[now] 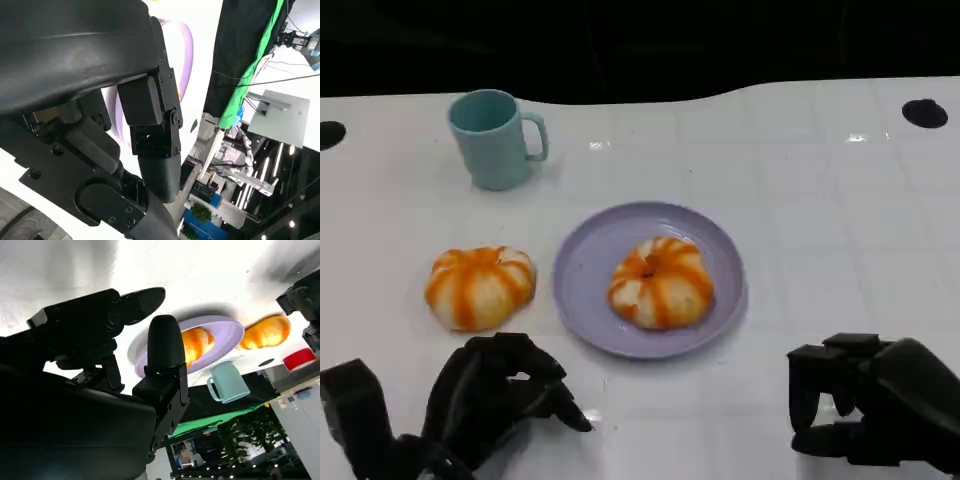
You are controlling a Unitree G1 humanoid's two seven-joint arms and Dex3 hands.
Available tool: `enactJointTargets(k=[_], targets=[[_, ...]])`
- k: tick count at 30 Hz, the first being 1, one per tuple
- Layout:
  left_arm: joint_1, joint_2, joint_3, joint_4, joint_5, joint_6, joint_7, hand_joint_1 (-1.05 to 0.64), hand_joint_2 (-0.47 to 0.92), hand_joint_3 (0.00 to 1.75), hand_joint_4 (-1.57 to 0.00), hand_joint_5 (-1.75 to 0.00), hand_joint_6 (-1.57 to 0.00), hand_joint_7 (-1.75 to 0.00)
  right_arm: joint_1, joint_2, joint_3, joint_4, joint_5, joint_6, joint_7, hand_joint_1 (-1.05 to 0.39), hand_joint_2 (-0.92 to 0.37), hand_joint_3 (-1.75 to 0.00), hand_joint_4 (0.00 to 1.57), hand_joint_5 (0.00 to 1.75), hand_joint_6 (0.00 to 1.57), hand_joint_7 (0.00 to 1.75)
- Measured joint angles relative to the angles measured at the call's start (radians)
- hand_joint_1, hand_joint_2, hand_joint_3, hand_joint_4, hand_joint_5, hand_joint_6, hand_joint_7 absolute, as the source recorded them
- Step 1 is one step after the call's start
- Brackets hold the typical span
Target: Grasp the bread from the table and place it into the plate.
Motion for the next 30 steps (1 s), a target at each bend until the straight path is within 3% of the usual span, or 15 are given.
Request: enactJointTargets(k=[13, 30], targets=[[-0.001, 0.004, 0.000, 0.002, -0.003, 0.005, 0.000, -1.05, 0.65, 0.01, -1.57, -0.60, -1.57, -0.36, -0.019, 0.047, -0.025, 0.134, -0.004, -0.124, -0.101, -0.27, -0.84, -0.05, 0.76, 1.75, 0.56, 1.75], [-0.004, 0.008, 0.001, 0.011, 0.002, -0.017, 0.000, -1.05, 0.66, 0.00, -1.57, -0.60, -1.57, -0.38, -0.040, 0.056, -0.028, 0.209, -0.010, -0.173, -0.130, -0.25, -0.82, -0.06, 0.74, 1.75, 0.55, 1.74]])
